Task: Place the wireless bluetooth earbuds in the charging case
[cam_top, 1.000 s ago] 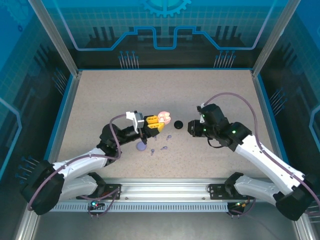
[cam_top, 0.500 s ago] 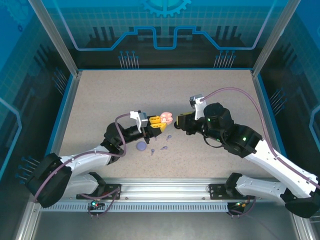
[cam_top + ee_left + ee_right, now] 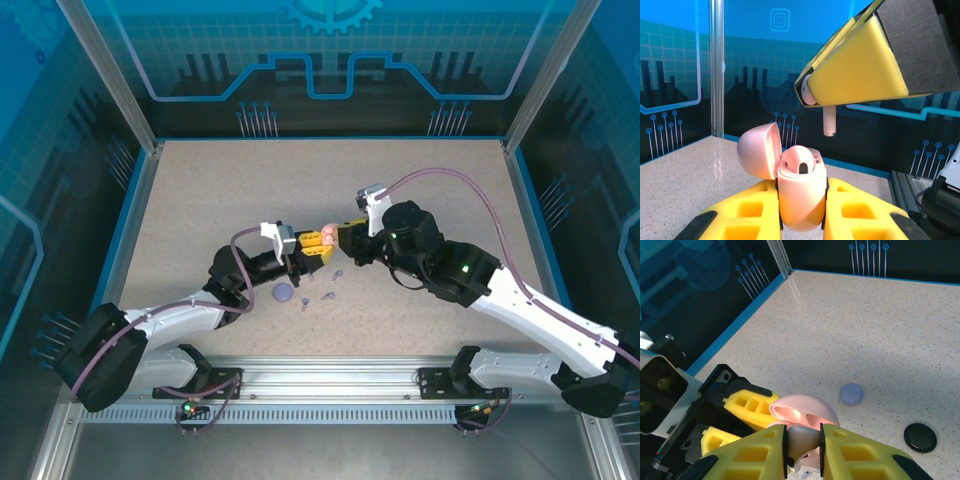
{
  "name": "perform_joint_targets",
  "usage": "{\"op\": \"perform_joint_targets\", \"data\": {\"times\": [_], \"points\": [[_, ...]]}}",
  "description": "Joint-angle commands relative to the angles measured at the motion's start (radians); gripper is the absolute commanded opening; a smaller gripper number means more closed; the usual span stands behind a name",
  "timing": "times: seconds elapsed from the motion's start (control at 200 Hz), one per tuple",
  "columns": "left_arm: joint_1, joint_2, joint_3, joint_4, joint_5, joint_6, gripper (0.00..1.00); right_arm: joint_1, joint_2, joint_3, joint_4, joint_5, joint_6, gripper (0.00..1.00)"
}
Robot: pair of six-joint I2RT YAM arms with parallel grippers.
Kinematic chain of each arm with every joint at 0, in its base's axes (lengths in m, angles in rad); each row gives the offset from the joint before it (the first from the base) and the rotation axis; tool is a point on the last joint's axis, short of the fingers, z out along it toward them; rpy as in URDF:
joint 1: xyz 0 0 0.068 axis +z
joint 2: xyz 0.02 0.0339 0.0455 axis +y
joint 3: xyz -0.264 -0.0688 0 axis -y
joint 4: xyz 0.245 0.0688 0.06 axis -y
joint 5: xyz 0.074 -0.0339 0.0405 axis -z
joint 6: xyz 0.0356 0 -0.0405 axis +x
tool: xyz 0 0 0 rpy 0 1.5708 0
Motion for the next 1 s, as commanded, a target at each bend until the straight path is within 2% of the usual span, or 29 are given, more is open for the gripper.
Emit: {"op": "perform_joint_targets", "data": {"times": [0.0,0.615,0.996], "points": [[-0.008,0.001,0.020,0.049,-0.007,-0.020,0.16,0.015,0.004,0.023,0.030,0.036,-0.014,0.23],[-0.008,-0.002,0.017,0.049,-0.011,-0.029,0.16,0.018,0.037,0.014,0.032,0.079,-0.029,0.23],[-0.006,-0.002,0.017,0.048,-0.013,-0.031,0.16,0.018,0.060,0.008,0.031,0.063,-0.026,0.23]]}}
